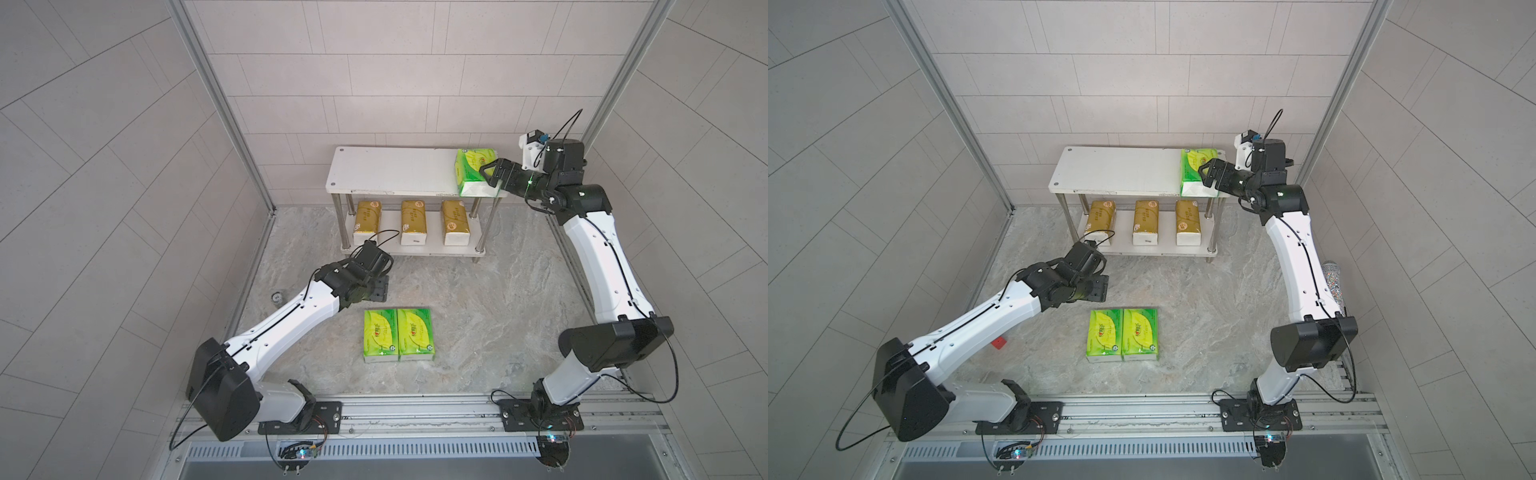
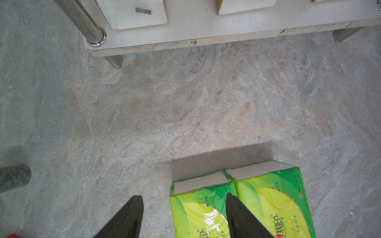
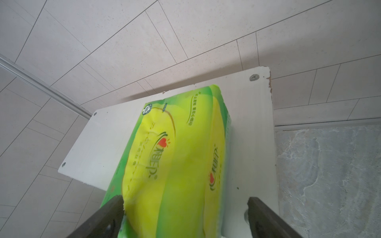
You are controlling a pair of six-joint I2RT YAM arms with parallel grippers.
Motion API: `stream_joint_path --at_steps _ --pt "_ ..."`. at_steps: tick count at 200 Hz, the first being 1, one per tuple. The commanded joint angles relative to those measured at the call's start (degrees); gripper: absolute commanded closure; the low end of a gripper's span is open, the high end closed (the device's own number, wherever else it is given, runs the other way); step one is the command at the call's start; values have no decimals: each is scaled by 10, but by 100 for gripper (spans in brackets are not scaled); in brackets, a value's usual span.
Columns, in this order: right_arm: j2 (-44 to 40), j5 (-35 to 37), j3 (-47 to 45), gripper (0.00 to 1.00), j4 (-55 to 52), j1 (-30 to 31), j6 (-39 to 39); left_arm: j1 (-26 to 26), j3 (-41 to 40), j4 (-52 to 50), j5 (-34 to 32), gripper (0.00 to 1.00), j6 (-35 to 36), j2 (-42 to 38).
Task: Place the tissue boxes on the shelf by color
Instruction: Place a box of tissues on the shelf.
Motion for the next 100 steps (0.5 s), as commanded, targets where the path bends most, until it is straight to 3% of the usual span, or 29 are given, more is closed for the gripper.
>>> stream_joint_path --at_steps 1,40,100 --pt "-42 -4 -18 2 26 3 -25 3 9 -8 -12 29 9 1" --pt "-71 -29 -36 2 18 3 -41 3 12 -8 -11 29 13 5" --pt "-75 -16 -34 4 -103 3 -188 3 11 -9 -16 29 16 6"
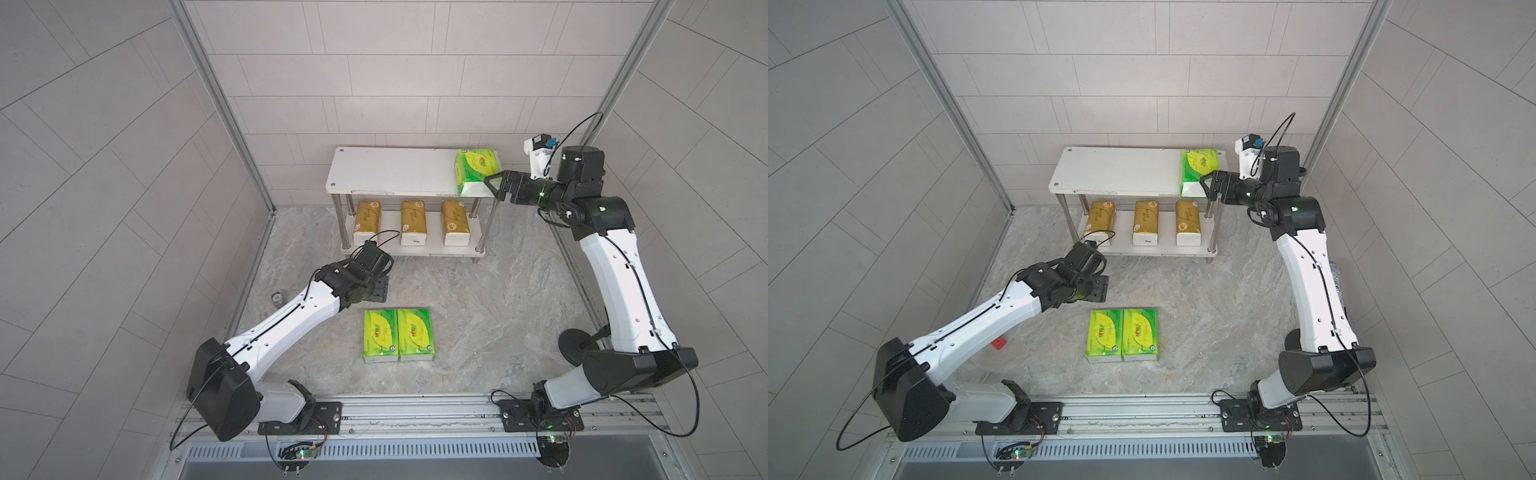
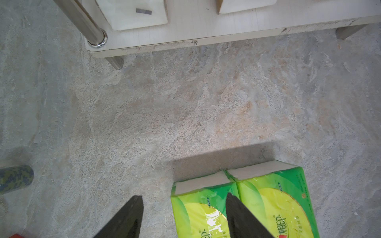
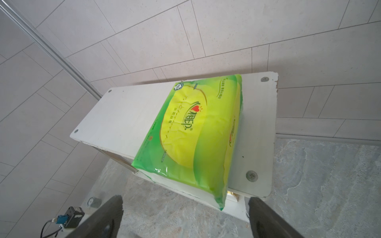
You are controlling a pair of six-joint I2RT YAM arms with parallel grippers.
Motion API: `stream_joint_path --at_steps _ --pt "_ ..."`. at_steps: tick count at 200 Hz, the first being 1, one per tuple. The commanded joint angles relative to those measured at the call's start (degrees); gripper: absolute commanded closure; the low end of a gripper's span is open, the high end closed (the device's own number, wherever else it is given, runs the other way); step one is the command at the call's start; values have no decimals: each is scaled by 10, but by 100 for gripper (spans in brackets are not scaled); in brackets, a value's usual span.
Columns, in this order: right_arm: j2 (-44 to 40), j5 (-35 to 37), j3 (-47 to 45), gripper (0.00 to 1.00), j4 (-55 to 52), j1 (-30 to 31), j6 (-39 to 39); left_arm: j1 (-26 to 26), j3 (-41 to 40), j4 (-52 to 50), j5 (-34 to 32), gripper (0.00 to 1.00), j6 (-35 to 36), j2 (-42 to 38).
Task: Place the tissue boxes on the shelf by color
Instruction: Place a box of tissues on the shelf.
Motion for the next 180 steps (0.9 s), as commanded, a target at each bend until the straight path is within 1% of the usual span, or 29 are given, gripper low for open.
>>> stream_joint_path --at_steps 1,23,53,78,109,154,180 --pt "-10 7 -2 4 -53 3 -79 2 11 -9 -13 29 10 4" --pt "-10 15 -9 5 -53 4 -111 2 14 -9 -13 29 12 5" --pt "-5 23 -20 7 -30 6 -132 2 16 -9 -12 29 15 6" --pt "6 47 -18 10 -12 15 -156 3 20 -12 -13 29 17 6" --pt "21 36 -17 13 11 15 -164 3 22 -15 -19 29 17 5" --pt "33 26 -23 22 52 16 -161 4 22 -16 -21 29 15 7" --pt "35 14 -29 24 69 16 -160 5 22 -16 -22 29 15 7"
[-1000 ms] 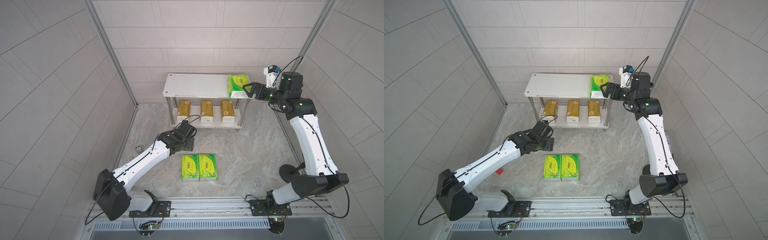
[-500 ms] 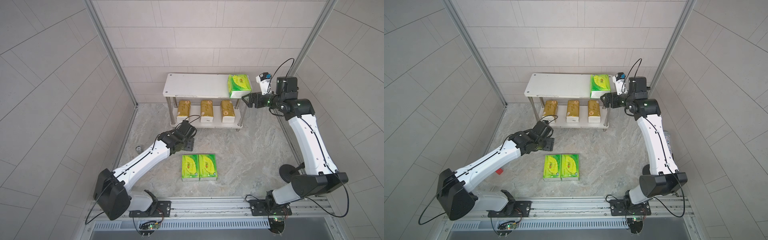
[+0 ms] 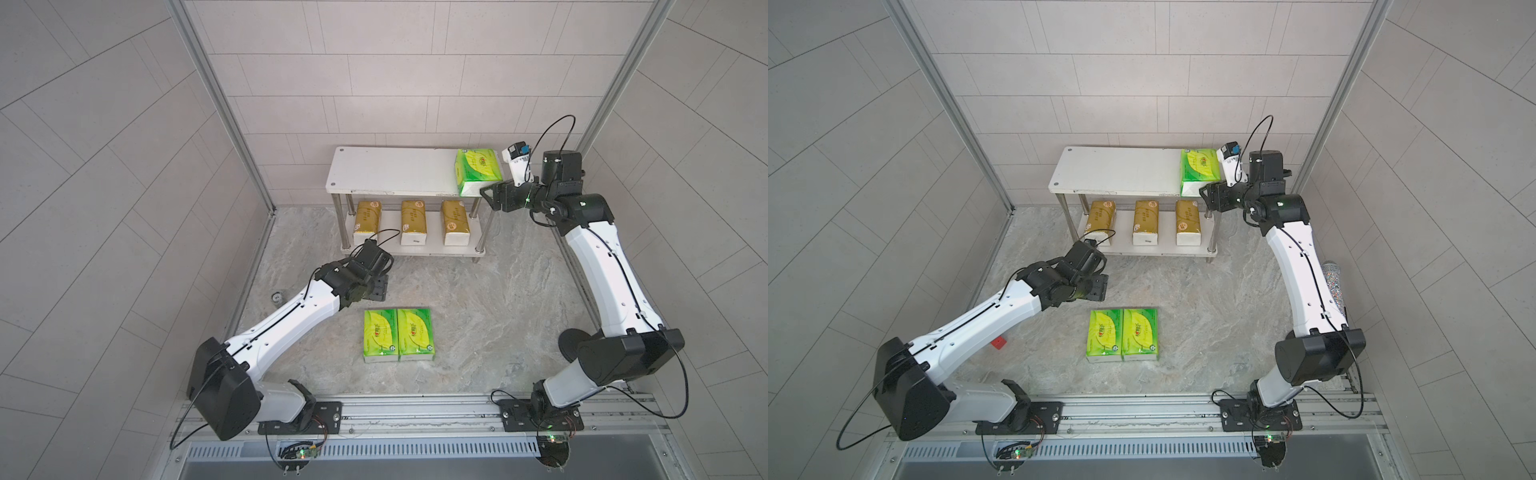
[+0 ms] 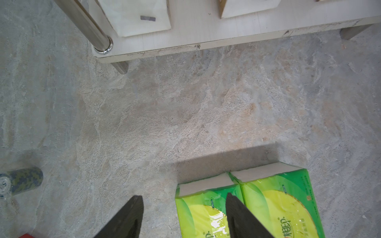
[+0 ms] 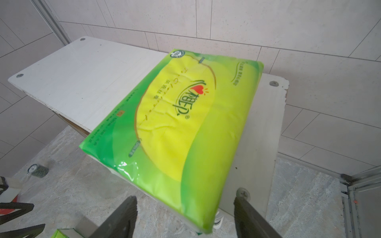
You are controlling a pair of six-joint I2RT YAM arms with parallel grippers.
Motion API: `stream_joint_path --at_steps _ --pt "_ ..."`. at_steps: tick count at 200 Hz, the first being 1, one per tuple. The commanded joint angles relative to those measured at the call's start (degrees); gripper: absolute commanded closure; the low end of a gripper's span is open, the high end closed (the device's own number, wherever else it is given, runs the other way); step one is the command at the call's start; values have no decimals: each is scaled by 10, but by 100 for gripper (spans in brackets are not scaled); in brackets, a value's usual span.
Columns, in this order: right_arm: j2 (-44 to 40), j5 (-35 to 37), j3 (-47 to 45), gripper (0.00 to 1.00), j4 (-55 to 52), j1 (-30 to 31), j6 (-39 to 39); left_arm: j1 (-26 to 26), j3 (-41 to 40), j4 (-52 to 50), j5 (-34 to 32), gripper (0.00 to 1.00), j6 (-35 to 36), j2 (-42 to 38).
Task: Place the tissue boxes on the shelf by color
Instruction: Place a box of tissues on the shelf.
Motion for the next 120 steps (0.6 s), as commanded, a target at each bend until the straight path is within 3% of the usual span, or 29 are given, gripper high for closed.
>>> stream_joint_path --at_steps 1,120 --pt "1 -15 -4 24 33 2 -2 4 15 -12 -10 29 6 7" --pt "34 -13 1 28 72 2 0 7 15 -17 -16 29 -1 9"
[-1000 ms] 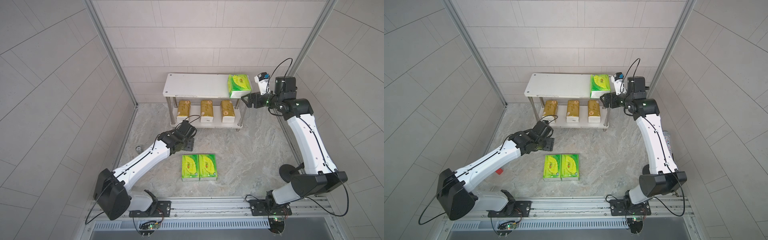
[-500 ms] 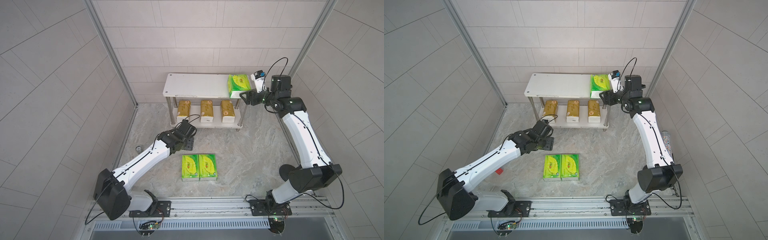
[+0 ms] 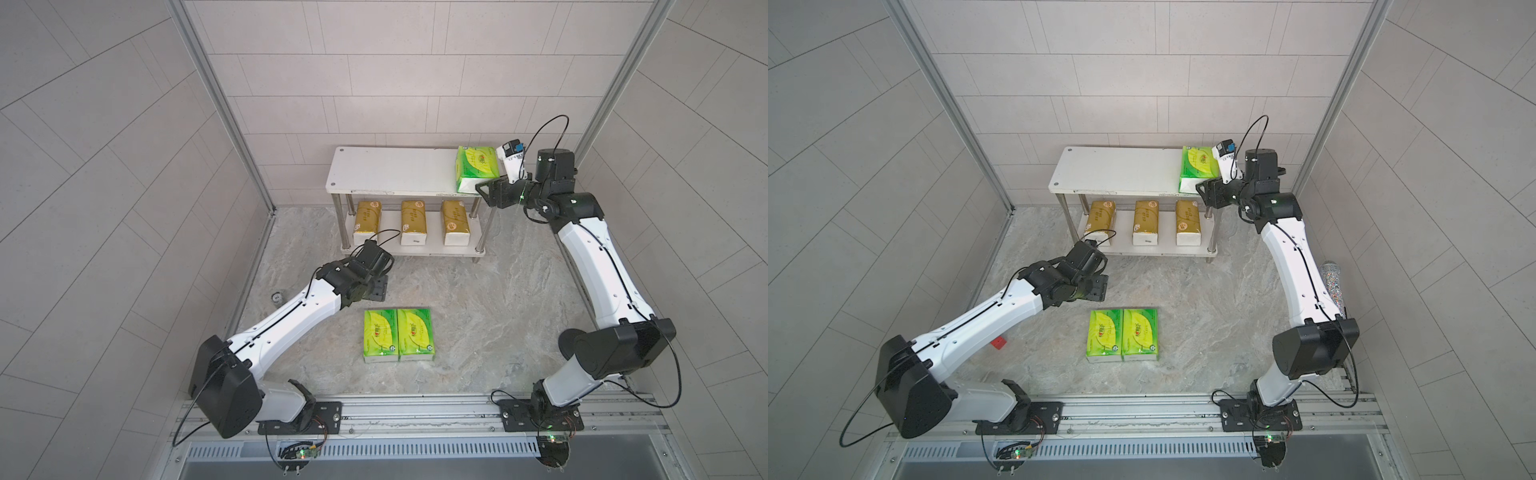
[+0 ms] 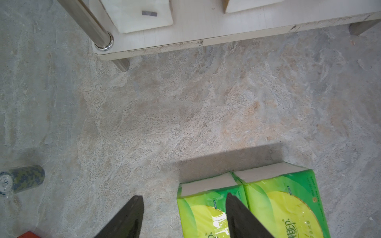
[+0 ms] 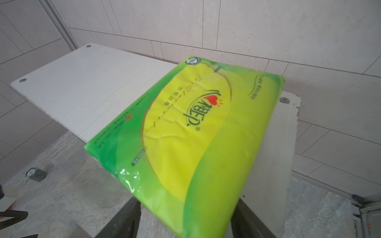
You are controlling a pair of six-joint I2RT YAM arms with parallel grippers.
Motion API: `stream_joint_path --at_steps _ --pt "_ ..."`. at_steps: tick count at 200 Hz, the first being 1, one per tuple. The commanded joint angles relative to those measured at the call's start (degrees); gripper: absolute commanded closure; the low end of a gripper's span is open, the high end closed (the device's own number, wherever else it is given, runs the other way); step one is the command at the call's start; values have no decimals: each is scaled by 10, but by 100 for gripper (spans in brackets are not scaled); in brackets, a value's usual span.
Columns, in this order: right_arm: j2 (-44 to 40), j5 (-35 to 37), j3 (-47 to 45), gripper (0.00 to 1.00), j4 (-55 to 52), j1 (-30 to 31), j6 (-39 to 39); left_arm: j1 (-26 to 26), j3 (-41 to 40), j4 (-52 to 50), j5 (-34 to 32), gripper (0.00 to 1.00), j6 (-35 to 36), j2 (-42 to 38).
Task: Place the tissue boxes on the shelf by color
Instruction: Place a box of tissues on the shelf.
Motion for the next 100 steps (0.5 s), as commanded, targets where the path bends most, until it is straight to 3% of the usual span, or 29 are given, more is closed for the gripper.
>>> stream_joint_path --at_steps 1,49,100 --pt "7 2 4 28 23 2 6 4 15 -13 -13 29 -1 1" --pt "20 -2 14 28 22 1 -8 7 15 -13 -14 29 -3 2" --pt "36 -30 29 28 4 -2 -76 9 15 -13 -13 29 -2 6"
